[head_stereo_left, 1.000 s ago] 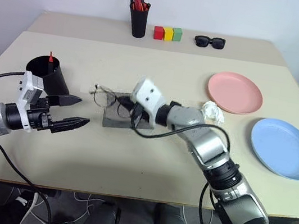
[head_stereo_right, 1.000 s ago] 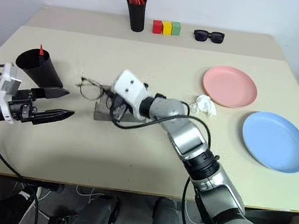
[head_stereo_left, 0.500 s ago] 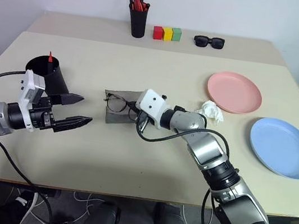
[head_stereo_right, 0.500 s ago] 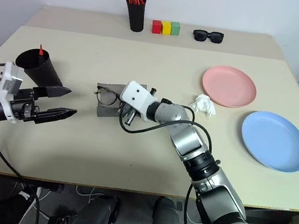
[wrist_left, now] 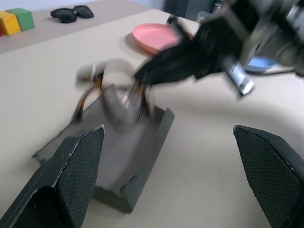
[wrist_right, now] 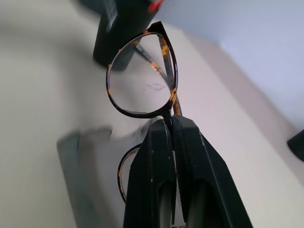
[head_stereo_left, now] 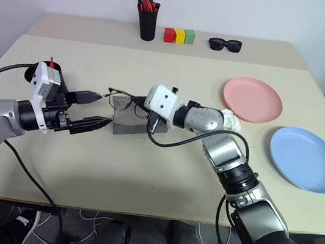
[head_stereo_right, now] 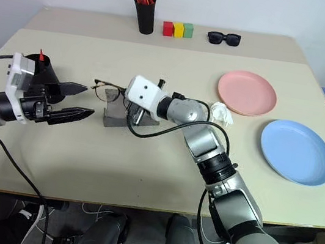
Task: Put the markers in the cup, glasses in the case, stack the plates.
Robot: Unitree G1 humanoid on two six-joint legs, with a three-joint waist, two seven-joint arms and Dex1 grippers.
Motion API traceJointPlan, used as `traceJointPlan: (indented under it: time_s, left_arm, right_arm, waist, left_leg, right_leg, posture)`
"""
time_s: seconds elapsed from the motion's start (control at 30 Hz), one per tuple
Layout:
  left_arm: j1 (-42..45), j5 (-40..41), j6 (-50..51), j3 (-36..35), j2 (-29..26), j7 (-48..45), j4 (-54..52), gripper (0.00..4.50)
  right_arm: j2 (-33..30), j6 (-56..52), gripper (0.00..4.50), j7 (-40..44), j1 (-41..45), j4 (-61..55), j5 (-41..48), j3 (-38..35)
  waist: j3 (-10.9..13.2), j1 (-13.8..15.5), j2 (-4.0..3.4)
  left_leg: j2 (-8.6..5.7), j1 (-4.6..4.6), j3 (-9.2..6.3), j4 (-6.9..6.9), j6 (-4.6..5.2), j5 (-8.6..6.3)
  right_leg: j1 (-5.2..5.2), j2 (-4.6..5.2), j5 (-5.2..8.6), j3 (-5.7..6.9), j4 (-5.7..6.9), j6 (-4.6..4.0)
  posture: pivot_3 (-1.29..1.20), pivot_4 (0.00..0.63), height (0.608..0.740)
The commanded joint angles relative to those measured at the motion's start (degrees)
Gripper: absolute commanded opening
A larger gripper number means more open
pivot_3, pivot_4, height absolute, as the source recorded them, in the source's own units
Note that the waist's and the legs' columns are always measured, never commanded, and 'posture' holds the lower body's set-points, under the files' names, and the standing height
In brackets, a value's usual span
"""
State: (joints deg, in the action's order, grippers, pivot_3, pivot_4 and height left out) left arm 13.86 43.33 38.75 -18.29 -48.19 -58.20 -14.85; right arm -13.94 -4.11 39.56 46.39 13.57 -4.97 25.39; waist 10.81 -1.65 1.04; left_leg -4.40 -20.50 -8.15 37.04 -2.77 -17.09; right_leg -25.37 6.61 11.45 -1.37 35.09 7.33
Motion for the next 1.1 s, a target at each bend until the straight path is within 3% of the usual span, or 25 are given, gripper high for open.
traceJointPlan:
  time_s: [0.03, 0.17, 0.33, 0.5, 0.83, 0.93, 1.1]
  left_arm:
    - [0.81, 1.69, 1.09, -0.47, -0.27, 1.08, -2.39, 4.5]
    - [0.6, 2.55, 1.94, -1.02, -0.71, 1.76, -3.22, 4.5]
    - [0.33, 2.28, 1.61, -0.98, -0.87, 1.45, -2.9, 4.5]
    - [1.0, 2.29, 1.41, -0.81, -0.96, 0.89, -2.16, 4.5]
    - [-0.23, 1.22, -0.62, -1.03, -0.86, -0.76, -0.55, 4.5]
    - [-0.74, 0.85, -1.44, -1.14, -0.72, -1.27, -0.09, 4.5]
    - [-0.65, 0.7, -1.92, -0.76, -0.6, -1.14, 0.04, 4.5]
  right_arm:
    - [1.34, 6.68, 0.03, -2.03, 0.18, 4.01, -2.58, 0.06]
    - [0.48, 10.23, 0.03, -2.29, -0.07, 7.46, -5.18, 0.32]
    - [-1.82, 8.14, 0.03, 3.07, -1.31, 5.74, -5.82, 0.83]
    - [-5.25, -4.38, 0.03, 12.35, -2.67, -2.62, -2.67, -0.27]
    - [-6.0, -35.27, 0.03, 14.27, -0.61, -18.51, 1.31, -3.47]
    - [-7.46, -37.98, 0.03, 12.55, -0.46, -18.5, -0.72, -1.92]
    - [-7.59, -33.0, 0.03, 13.68, -0.88, -18.16, 0.87, -1.0]
  waist:
    - [0.0, -0.43, 0.0]
    - [0.0, -0.88, 0.0]
    - [0.0, -0.89, 0.0]
    - [0.0, -0.78, 0.0]
    - [0.0, -0.78, 0.0]
    - [0.0, -0.74, 0.0]
    - [0.0, -0.74, 0.0]
  left_leg:
    - [0.0, -0.01, 0.0, 0.0, -0.04, 0.02]
    - [0.0, -0.02, -0.01, 0.0, -0.11, 0.06]
    - [0.0, -0.01, -0.01, -0.02, -0.09, 0.05]
    - [0.01, 0.0, -0.02, -0.01, -0.07, 0.04]
    - [0.02, -0.04, -0.03, 0.0, -0.01, 0.0]
    - [0.01, -0.03, -0.03, -0.01, -0.01, 0.0]
    - [0.0, -0.05, -0.02, 0.0, -0.01, 0.0]
  right_leg:
    - [0.0, 0.0, 0.0, 0.0, 0.0, 0.0]
    - [0.0, 0.0, 0.0, 0.0, 0.0, 0.0]
    - [-0.01, -0.01, 0.0, 0.0, 0.0, 0.0]
    - [0.01, -0.01, 0.0, -0.01, 0.0, 0.0]
    - [-0.01, 0.0, 0.0, 0.0, 0.0, 0.0]
    - [-0.01, 0.0, 0.0, 0.0, -0.01, 0.0]
    - [-0.01, 0.02, 0.0, 0.0, -0.02, 0.0]
  posture:
    - [0.0, 0.15, 0.74]
    - [0.0, 0.15, 0.74]
    - [0.0, 0.15, 0.74]
    - [0.0, 0.15, 0.74]
    - [0.0, 0.15, 0.74]
    - [0.0, 0.15, 0.74]
    - [0.0, 0.15, 0.74]
